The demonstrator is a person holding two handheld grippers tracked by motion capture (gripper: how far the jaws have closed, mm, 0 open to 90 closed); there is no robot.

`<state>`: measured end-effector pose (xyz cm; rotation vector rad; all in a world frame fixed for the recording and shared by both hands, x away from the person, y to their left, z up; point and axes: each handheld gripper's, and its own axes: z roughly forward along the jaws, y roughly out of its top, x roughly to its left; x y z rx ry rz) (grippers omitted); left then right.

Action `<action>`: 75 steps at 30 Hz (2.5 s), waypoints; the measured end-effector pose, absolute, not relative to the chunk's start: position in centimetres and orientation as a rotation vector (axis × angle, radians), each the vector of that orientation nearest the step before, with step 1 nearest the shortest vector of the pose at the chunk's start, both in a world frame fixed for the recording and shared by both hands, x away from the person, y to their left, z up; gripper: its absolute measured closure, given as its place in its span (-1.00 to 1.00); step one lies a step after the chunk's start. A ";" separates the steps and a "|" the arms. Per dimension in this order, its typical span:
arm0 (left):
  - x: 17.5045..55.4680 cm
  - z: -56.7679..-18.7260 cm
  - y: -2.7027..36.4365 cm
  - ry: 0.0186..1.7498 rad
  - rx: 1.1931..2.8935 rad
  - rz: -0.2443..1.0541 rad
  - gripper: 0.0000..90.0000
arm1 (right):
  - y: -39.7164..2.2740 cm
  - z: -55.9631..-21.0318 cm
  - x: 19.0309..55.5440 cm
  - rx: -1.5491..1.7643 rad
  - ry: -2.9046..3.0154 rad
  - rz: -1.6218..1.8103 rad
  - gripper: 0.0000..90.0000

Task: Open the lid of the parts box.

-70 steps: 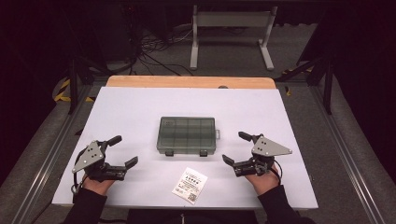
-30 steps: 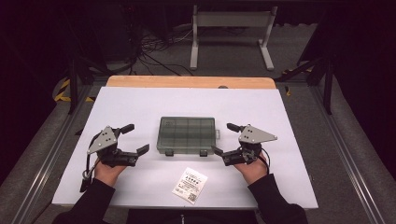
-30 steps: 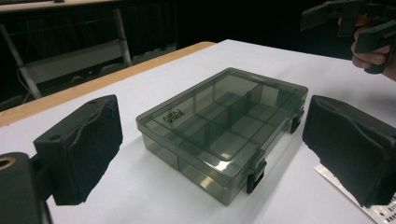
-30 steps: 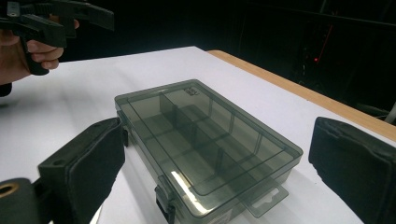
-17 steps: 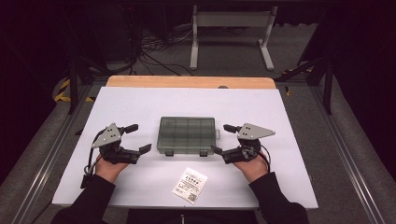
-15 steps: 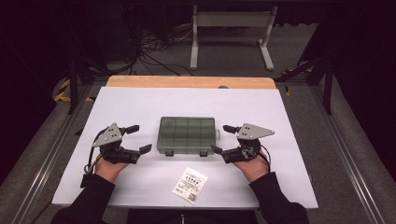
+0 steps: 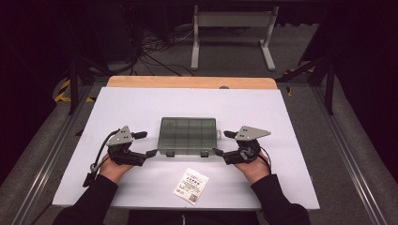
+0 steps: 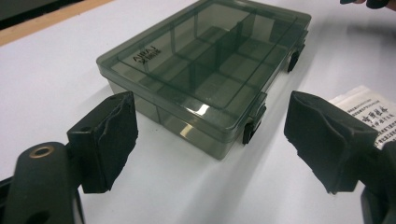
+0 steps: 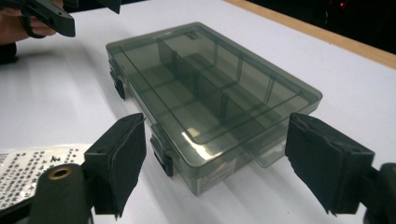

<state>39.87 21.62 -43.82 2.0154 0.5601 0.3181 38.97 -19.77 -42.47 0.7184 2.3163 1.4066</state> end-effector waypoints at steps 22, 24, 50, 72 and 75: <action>40.6 -45.7 20.9 0.590 2.138 0.252 -0.51 | -19.5 -45.2 39.4 0.763 2.450 1.295 -0.52; 40.7 -45.9 20.8 0.584 2.155 0.251 -0.48 | -19.4 -45.3 39.5 0.763 2.459 1.289 -0.52; 40.4 -45.9 20.8 0.547 2.163 0.253 0.24 | -19.3 -45.3 39.3 0.722 2.464 1.278 0.20; 40.1 -46.0 20.5 0.524 2.171 0.264 0.58 | -19.3 -45.4 39.3 0.722 2.464 1.281 0.38; 40.2 -46.0 20.6 0.526 2.170 0.264 0.59 | -19.3 -45.4 39.3 0.720 2.466 1.278 0.39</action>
